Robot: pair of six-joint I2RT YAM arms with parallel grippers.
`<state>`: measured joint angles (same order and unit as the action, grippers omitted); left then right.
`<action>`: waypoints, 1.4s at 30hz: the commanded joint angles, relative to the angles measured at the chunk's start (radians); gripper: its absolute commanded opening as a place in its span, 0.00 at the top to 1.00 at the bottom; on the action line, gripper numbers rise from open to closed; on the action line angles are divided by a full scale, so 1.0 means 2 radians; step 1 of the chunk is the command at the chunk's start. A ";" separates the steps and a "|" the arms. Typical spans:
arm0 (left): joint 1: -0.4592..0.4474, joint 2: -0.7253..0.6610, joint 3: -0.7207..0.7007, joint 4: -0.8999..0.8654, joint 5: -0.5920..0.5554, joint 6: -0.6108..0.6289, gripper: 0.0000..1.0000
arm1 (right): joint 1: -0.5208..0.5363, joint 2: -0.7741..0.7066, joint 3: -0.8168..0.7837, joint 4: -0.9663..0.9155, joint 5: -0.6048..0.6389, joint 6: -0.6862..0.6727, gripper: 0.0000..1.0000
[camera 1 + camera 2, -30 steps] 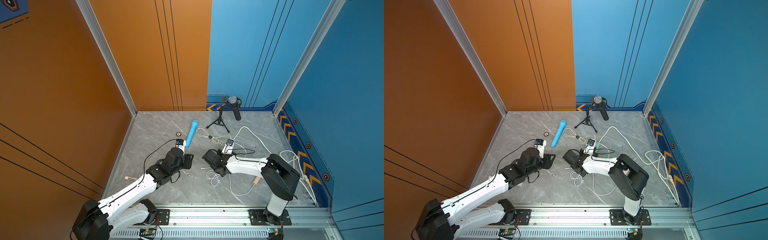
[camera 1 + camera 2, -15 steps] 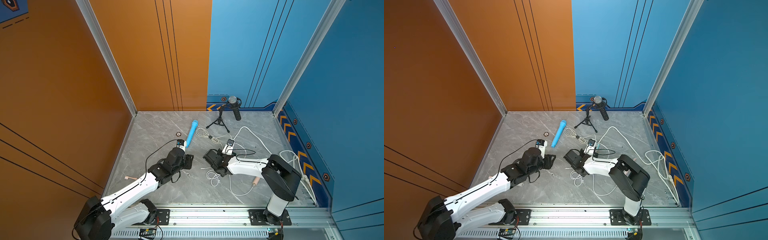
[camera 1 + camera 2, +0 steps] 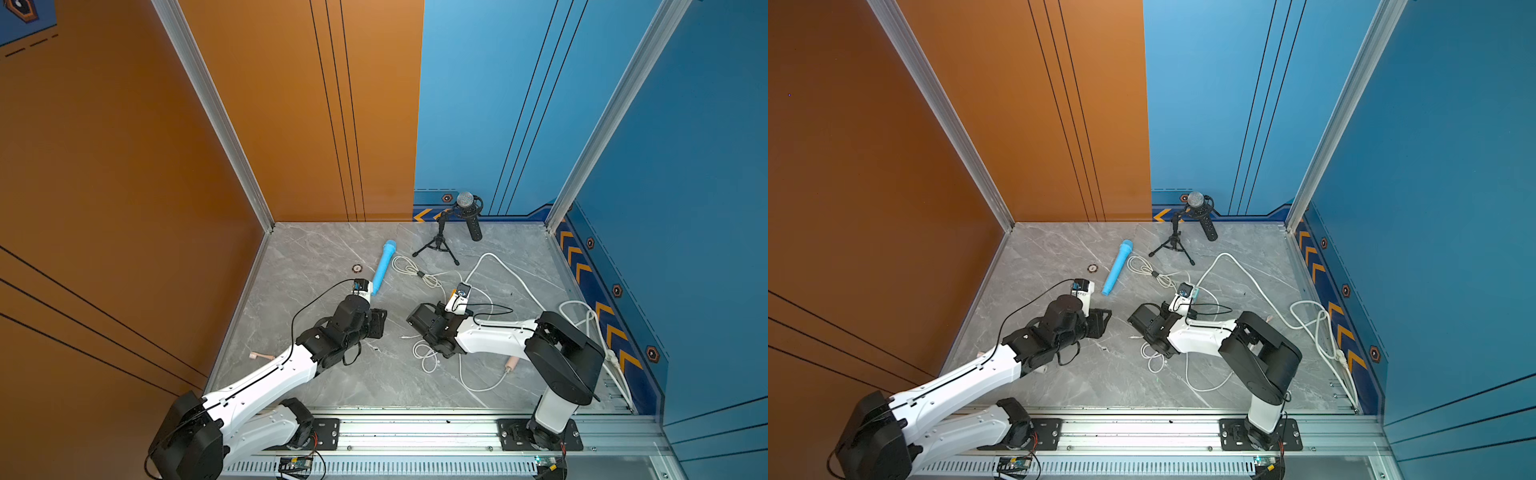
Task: Charge the electric toothbrush
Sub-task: Insert the charging cable into the plug, then pick up the charging cable from the center of the board.
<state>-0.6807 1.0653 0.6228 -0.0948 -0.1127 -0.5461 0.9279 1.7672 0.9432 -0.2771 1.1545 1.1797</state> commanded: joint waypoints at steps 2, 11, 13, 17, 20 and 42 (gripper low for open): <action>0.004 0.002 0.013 0.001 -0.006 0.008 0.58 | -0.004 0.056 -0.028 -0.058 -0.170 0.003 1.00; 0.005 0.000 0.016 0.000 -0.007 0.008 0.58 | -0.026 0.025 -0.029 -0.064 -0.182 -0.004 1.00; 0.005 0.002 0.020 0.000 -0.006 0.009 0.57 | -0.030 0.011 -0.019 -0.064 -0.176 -0.003 1.00; 0.005 0.001 0.029 -0.007 -0.002 0.011 0.53 | -0.035 -0.012 0.008 -0.068 -0.154 -0.001 0.87; 0.005 -0.004 0.030 -0.010 -0.004 0.012 0.52 | -0.038 -0.038 0.020 -0.070 -0.147 0.003 0.69; 0.035 -0.021 0.056 -0.107 -0.018 -0.033 0.49 | -0.033 -0.174 0.120 -0.163 -0.502 -0.436 0.47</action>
<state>-0.6292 1.0389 0.7189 -0.2226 -0.1318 -0.5747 0.8528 1.4158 1.1423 -0.4839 0.3733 0.5671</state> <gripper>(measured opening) 0.511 0.533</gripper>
